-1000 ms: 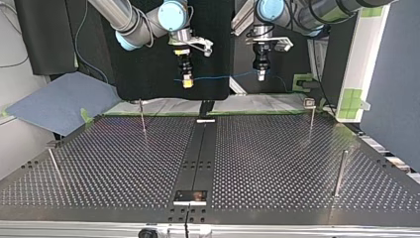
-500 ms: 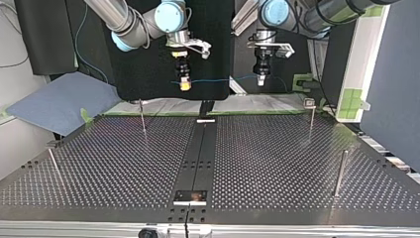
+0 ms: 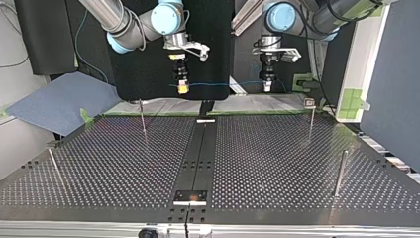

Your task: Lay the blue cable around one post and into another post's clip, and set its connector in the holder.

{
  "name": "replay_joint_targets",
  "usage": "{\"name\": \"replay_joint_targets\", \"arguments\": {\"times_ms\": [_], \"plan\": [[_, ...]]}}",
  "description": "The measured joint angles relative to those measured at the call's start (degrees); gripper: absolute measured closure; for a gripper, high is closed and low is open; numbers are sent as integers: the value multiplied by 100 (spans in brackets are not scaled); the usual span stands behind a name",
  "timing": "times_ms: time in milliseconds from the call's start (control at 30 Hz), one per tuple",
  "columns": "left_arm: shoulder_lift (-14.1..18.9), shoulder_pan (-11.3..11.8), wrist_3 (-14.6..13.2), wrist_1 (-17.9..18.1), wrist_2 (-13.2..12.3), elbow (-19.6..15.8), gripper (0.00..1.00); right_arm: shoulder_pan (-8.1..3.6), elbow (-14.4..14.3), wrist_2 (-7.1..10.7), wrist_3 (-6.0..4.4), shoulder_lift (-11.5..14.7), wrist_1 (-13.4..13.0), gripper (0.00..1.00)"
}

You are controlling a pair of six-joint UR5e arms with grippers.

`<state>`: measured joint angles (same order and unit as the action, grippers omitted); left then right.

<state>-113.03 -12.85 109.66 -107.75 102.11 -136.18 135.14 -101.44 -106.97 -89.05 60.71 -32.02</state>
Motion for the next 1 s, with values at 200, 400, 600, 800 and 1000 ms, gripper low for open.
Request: {"name": "replay_joint_targets", "arguments": {"times_ms": [200, 400, 600, 800, 1000], "plan": [[356, 111, 2, -356, 53, 102, 100, -6, 188, 22, 1, 95, 176, 100], [701, 222, 59, -700, 103, 126, 100, -8, 459, 52, 23, 226, 467, 100], [1013, 333, 156, -1010, 101, 139, 100, -8, 595, 77, 64, 311, 618, 100], [1333, 405, 288, -1333, 100, 161, 100, 27, 895, 167, 131, 527, 917, 100], [1676, 452, 485, -1677, 97, 297, 100, 62, 1250, 294, 191, 579, 1273, 100]]}}
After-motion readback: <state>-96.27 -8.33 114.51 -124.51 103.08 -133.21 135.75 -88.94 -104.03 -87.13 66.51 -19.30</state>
